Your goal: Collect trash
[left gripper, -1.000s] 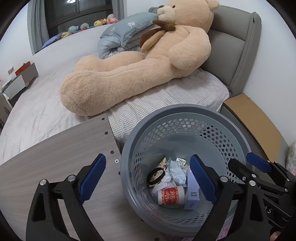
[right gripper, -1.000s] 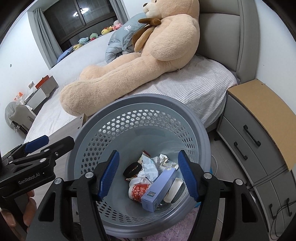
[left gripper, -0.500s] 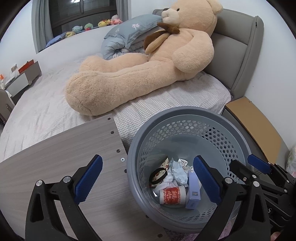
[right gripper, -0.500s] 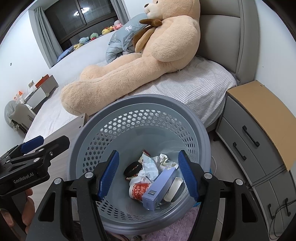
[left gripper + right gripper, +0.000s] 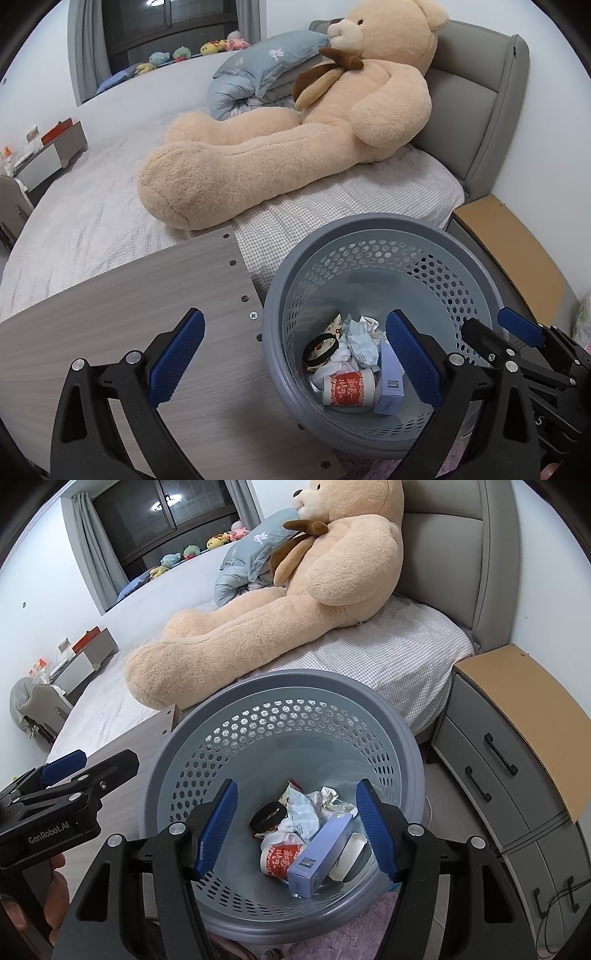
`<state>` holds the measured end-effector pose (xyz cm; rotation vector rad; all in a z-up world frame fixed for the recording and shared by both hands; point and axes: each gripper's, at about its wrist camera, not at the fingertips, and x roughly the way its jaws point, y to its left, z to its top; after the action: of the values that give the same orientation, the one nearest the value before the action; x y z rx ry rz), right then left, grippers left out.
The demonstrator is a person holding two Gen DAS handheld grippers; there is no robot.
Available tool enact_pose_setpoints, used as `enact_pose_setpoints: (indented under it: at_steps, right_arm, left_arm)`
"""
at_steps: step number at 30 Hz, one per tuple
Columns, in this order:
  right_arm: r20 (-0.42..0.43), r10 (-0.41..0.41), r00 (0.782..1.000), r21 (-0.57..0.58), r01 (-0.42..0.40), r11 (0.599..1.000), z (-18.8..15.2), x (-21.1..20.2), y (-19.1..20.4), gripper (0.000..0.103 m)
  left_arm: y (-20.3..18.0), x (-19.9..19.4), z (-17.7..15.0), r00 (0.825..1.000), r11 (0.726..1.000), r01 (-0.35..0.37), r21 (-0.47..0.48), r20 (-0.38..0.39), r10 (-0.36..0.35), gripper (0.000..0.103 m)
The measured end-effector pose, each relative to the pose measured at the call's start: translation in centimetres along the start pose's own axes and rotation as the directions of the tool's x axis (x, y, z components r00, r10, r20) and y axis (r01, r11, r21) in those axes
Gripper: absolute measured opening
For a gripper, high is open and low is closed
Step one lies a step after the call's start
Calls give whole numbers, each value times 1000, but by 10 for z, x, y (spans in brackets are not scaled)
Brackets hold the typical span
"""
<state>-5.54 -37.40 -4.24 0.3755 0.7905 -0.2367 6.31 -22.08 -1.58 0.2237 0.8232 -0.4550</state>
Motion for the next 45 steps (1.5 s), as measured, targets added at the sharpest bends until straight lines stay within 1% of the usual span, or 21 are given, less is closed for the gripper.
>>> enact_pose_setpoints:
  at_steps: [15,23,27,45]
  right_arm:
    - [2,0,1000,0,0,1000,0,-1,0,64]
    - [1,0,1000,0,0,1000,0,-1,0,64]
    - [2,0,1000,0,0,1000,0,-1,0,64]
    - [1,3,1000,-1,-3,1000,0,-2,-1,64]
  left_arm:
    - [0,-2,-1,1000,1000,-13,4,3,13,97]
    - [0,-1,0,1000,1000,-13,7,-4,13,97]
    - [-1,-1,0,1000,1000,-1,11,-11,1,97]
    - [-2,1,-1,1000,1000,-12,8,-16,12,97]
